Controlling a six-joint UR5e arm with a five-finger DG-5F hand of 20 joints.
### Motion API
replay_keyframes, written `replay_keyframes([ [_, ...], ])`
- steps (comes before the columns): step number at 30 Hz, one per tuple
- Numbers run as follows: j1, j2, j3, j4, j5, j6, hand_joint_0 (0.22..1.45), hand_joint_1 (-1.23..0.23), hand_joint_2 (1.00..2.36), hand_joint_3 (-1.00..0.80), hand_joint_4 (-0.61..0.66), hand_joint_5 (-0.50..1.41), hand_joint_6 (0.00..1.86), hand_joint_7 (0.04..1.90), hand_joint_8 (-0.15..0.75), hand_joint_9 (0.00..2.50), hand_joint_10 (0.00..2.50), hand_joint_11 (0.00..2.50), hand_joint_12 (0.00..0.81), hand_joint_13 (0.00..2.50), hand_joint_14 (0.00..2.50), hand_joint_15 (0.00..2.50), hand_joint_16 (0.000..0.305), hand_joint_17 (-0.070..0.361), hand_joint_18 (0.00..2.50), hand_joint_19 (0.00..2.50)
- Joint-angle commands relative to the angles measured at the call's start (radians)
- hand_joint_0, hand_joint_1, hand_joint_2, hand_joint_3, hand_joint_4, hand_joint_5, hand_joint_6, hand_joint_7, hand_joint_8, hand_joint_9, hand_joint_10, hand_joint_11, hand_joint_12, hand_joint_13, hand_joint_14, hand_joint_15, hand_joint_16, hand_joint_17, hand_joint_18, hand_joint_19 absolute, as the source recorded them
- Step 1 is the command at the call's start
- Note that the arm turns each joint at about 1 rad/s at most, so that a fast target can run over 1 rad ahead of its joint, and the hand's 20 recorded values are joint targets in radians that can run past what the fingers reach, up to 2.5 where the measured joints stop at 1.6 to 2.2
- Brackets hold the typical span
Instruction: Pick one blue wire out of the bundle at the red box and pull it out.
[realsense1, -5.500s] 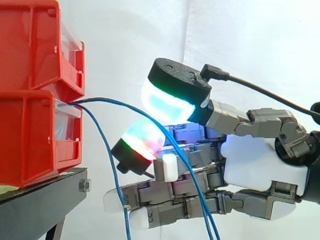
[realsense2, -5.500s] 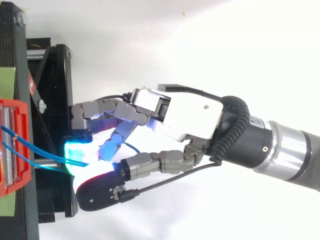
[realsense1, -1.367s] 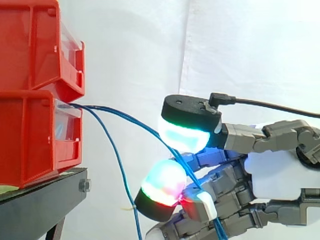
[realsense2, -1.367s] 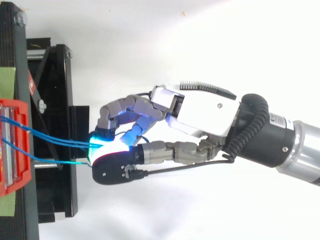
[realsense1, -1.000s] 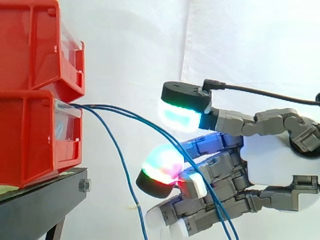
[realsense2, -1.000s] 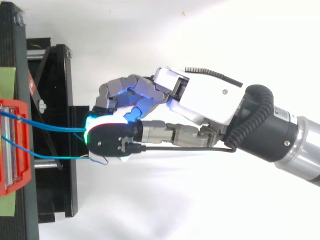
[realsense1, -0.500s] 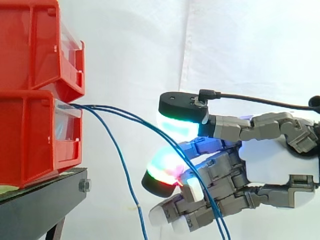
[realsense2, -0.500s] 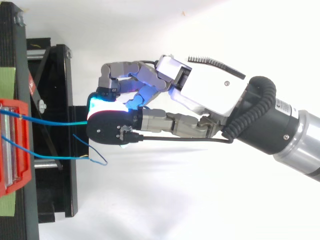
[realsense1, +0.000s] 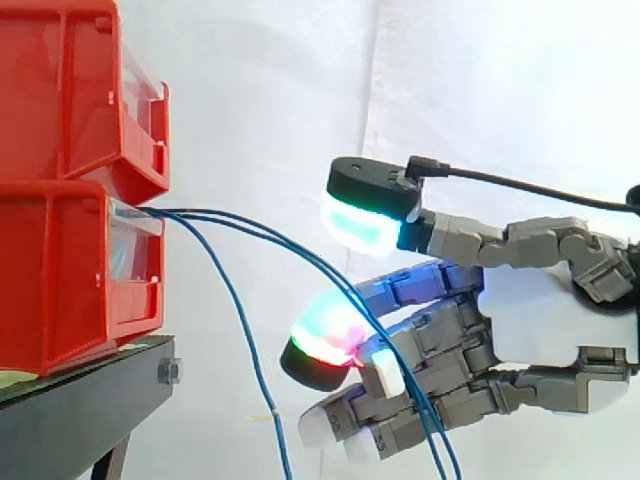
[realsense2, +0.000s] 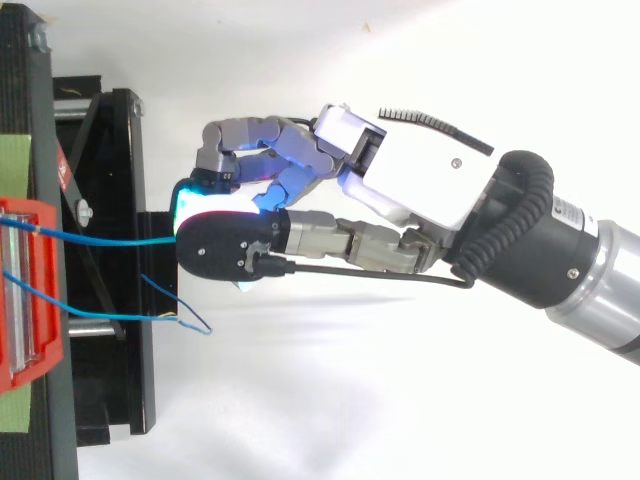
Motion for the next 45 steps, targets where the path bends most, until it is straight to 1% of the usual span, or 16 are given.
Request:
replay_keyframes([
  [1, 0.001, 0.0, -0.001, 0.002, 0.0, 0.001, 0.49, -0.25, 1.0, -0.5, 0.23, -0.09, 0.63, 1.3, 0.274, 1.14, 0.03, 0.92, 0.372, 0.63, 0.02, 0.4, 0.056, 0.125, 0.51, 0.41],
  [2, 0.003, 0.0, 0.001, 0.002, 0.0, 0.001, 0.49, -0.27, 1.0, -0.5, 0.23, -0.1, 0.63, 1.3, 0.272, 1.14, 0.03, 0.92, 0.373, 0.64, 0.02, 0.4, 0.056, 0.126, 0.51, 0.41],
  [3, 0.003, 0.0, -0.001, 0.002, 0.0, 0.001, 0.5, -0.34, 1.0, -0.5, 0.23, -0.1, 0.63, 1.31, 0.275, 1.14, 0.03, 0.91, 0.373, 0.64, 0.02, 0.4, 0.056, 0.125, 0.51, 0.41],
  [4, 0.003, 0.0, -0.001, 0.002, 0.0, 0.001, 0.49, -0.44, 1.0, -0.5, 0.23, -0.11, 0.66, 1.25, 0.279, 1.13, 0.03, 0.93, 0.374, 0.64, 0.02, 0.4, 0.056, 0.126, 0.51, 0.41],
  [6, 0.004, 0.0, -0.001, 0.002, 0.0, 0.001, 0.49, -0.54, 1.0, -0.5, 0.23, -0.14, 0.71, 1.16, 0.277, 1.1, 0.02, 0.96, 0.37, 0.63, 0.02, 0.41, 0.056, 0.127, 0.51, 0.4],
  [9, 0.006, 0.0, 0.001, 0.002, -0.002, 0.002, 0.49, -0.61, 1.0, -0.5, 0.23, -0.16, 0.75, 1.09, 0.278, 1.06, 0.03, 0.97, 0.373, 0.62, 0.02, 0.41, 0.057, 0.128, 0.5, 0.4],
  [13, 0.006, 0.0, 0.001, 0.002, -0.002, 0.004, 0.51, -0.68, 1.0, -0.5, 0.22, -0.18, 0.78, 1.07, 0.276, 1.02, 0.03, 1.01, 0.369, 0.61, 0.02, 0.4, 0.056, 0.126, 0.49, 0.39],
  [16, 0.006, 0.0, 0.001, 0.006, -0.002, 0.001, 0.55, -0.7, 1.0, -0.48, 0.22, -0.18, 0.82, 1.03, 0.266, 1.03, 0.03, 1.01, 0.357, 0.61, 0.02, 0.41, 0.053, 0.12, 0.48, 0.41],
  [20, 0.006, 0.0, 0.001, 0.019, -0.002, -0.001, 0.58, -0.66, 1.01, -0.41, 0.22, -0.18, 0.83, 1.04, 0.264, 1.06, 0.03, 1.01, 0.352, 0.62, 0.02, 0.41, 0.052, 0.116, 0.48, 0.41],
  [22, 0.006, 0.0, 0.001, 0.022, -0.002, -0.001, 0.59, -0.63, 1.01, -0.38, 0.21, -0.17, 0.83, 1.05, 0.263, 1.08, 0.03, 1.0, 0.35, 0.62, 0.02, 0.41, 0.051, 0.115, 0.48, 0.41],
  [28, 0.006, 0.002, 0.001, 0.022, -0.002, -0.001, 0.59, -0.5, 1.01, -0.37, 0.2, -0.15, 0.8, 1.08, 0.26, 1.13, 0.03, 0.99, 0.345, 0.64, 0.02, 0.42, 0.051, 0.115, 0.49, 0.42],
  [30, 0.006, 0.0, -0.001, 0.034, 0.003, -0.001, 0.58, -0.46, 1.01, -0.38, 0.18, -0.15, 0.79, 1.07, 0.256, 1.13, 0.03, 0.97, 0.347, 0.64, 0.02, 0.42, 0.051, 0.115, 0.49, 0.43],
  [33, 0.006, 0.002, 0.001, 0.048, 0.009, -0.001, 0.59, -0.43, 1.01, -0.38, 0.18, -0.13, 0.76, 1.11, 0.26, 1.14, 0.03, 0.96, 0.345, 0.65, 0.02, 0.42, 0.051, 0.115, 0.49, 0.43],
  [36, 0.007, 0.002, 0.001, 0.055, 0.012, -0.001, 0.6, -0.54, 1.01, -0.35, 0.19, -0.13, 0.75, 1.12, 0.257, 1.17, 0.03, 0.98, 0.341, 0.67, 0.02, 0.41, 0.05, 0.113, 0.49, 0.43],
  [41, 0.006, 0.0, -0.001, 0.06, 0.015, 0.001, 0.6, -0.64, 1.01, -0.31, 0.19, -0.13, 0.76, 1.18, 0.26, 1.16, 0.03, 0.99, 0.341, 0.67, 0.02, 0.42, 0.05, 0.112, 0.5, 0.41],
  [45, 0.006, 0.002, 0.001, 0.065, 0.014, 0.001, 0.6, -0.7, 1.01, -0.3, 0.2, -0.15, 0.82, 1.11, 0.255, 1.15, 0.03, 1.0, 0.34, 0.67, 0.02, 0.41, 0.049, 0.111, 0.51, 0.4],
])
